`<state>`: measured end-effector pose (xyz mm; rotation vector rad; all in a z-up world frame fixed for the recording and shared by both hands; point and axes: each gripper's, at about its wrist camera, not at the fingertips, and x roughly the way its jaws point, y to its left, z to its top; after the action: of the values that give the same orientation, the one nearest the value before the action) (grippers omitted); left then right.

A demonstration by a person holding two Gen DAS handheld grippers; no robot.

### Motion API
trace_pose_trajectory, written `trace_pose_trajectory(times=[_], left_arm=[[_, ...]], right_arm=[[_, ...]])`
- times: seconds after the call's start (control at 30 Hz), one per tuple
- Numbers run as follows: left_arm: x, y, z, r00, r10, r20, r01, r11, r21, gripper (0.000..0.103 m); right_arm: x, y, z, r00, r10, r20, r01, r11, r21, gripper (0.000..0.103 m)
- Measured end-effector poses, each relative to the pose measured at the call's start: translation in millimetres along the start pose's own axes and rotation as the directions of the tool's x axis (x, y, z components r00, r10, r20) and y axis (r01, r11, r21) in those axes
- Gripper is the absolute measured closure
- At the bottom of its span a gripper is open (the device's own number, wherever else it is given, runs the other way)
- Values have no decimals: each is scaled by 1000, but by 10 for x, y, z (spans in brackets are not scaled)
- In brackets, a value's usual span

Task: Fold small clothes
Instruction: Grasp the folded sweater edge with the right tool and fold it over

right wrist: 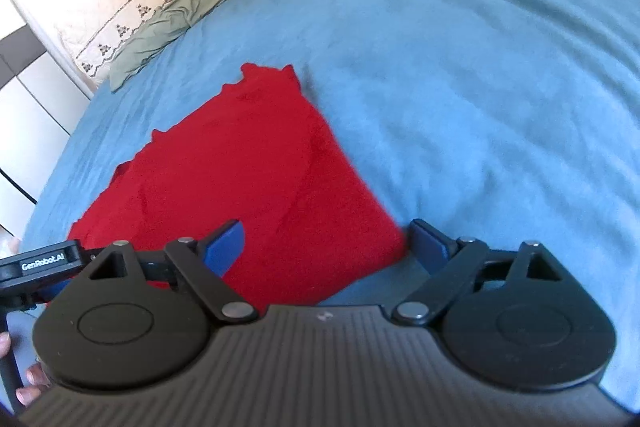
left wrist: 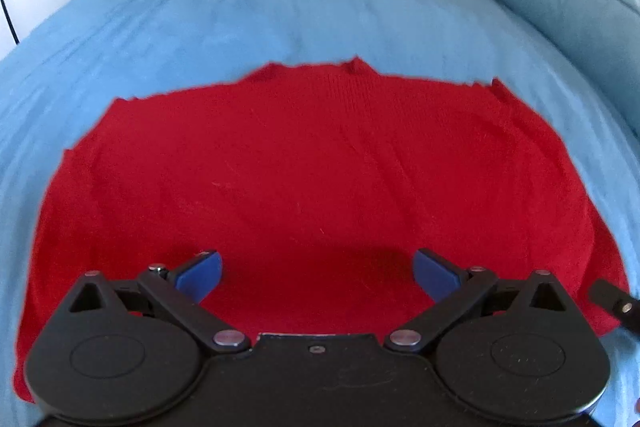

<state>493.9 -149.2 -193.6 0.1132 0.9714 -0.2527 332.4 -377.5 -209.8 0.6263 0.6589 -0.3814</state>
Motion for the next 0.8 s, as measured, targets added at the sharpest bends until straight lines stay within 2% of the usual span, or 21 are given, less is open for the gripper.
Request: trace_pose_trajectory(times=[0.07, 0.1, 0.17, 0.23, 0.3, 0.33, 0.37, 0.43, 0.6, 0.67, 0.73, 0.8], left_arm=[[76, -6, -1, 1000, 0, -21, 0, 1000, 4, 0], [96, -14, -7, 1000, -2, -24, 2, 1000, 4, 0], [116, 1, -8, 1000, -6, -25, 6, 1000, -1, 0], [152, -2, -12, 1000, -5, -26, 5, 1000, -3, 0], [161, -17, -19, 1000, 1, -25, -1, 1000, 6, 0], [166, -27, -23, 1000, 7, -26, -6, 1000, 14, 0], [172, -41, -24, 1000, 13, -27, -13, 1000, 23, 0], [192, -65, -19, 999, 25, -34, -23, 999, 38, 0], [275, -91, 35, 996, 44, -73, -41, 998, 42, 0], [282, -54, 80, 995, 23, -95, -19, 999, 34, 0], [216, 81, 137, 993, -39, -110, 39, 999, -4, 0], [46, 304, 162, 994, -60, -87, 57, 998, -39, 3]], right_arm=[[33, -35, 52, 1000, 20, -10, -20, 999, -37, 1], [53, -47, 75, 999, 45, -24, -46, 997, -61, 5], [86, -37, 109, 992, 105, -66, -112, 988, -111, 23], [135, -5, 129, 981, 152, -121, -170, 973, -155, 25], [186, 22, 120, 980, 148, -137, -171, 969, -177, 30], [210, 22, 119, 982, 138, -130, -159, 972, -173, 37], [226, 14, 128, 984, 132, -122, -151, 976, -155, 54], [241, 3, 167, 988, 107, -112, -120, 986, -118, 71], [147, 171, 329, 990, 96, -107, -101, 994, -42, 76], [34, 358, 474, 985, 149, -84, -152, 988, -36, 76], [-75, 662, 631, 975, 215, -53, -218, 974, -61, 77], [-146, 1055, 754, 959, 279, -38, -282, 952, -118, 77]])
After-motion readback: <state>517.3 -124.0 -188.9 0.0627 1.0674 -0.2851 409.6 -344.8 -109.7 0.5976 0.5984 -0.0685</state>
